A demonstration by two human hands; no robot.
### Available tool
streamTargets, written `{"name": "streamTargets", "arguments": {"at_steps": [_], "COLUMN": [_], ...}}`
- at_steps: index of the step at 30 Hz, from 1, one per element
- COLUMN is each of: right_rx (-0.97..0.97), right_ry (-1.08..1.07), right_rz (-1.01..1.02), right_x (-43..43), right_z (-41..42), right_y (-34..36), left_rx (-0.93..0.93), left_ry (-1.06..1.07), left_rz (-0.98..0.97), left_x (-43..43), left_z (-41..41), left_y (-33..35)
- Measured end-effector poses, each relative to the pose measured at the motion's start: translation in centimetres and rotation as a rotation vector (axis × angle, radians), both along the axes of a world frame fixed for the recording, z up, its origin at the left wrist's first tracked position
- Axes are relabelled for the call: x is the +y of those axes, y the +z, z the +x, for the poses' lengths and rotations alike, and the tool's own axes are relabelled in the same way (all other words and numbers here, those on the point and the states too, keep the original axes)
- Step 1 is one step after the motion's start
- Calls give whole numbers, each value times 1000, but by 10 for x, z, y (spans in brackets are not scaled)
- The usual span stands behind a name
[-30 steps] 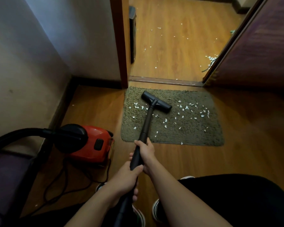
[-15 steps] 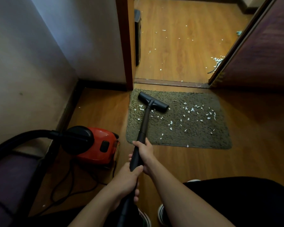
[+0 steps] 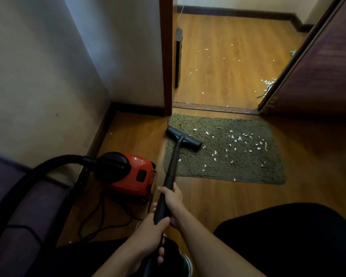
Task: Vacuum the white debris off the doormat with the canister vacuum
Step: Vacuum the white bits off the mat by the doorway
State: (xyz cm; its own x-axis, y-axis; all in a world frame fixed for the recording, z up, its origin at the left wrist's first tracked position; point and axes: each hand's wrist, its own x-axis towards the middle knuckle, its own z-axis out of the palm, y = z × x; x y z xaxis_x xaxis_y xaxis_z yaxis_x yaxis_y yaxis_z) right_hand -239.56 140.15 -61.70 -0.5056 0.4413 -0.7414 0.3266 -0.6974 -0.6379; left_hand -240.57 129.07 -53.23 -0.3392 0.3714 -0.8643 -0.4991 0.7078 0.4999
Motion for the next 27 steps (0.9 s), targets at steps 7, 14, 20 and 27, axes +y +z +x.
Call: {"name": "streamTargets", "arguments": {"at_steps": [7,14,20,27], "right_rx": [-31,-13,18,-2], "right_ry": [-12,-14,-14,-64], "right_rz": [-1,-9,-4,-4], "right_x": [-29,-29,-2,36], "right_z": [4,4,-3,-14], "right_y": [1,-1,-4,-22], "left_rx": [-29,-19,-27,-16], "left_ry": [-20,-28,-2,10], "left_rz": [-6,11,5,22], "left_x": [-25,-27,-2,37], "left_z": [5,4,-5,-9], "left_y": [9,8,-1,-12]}}
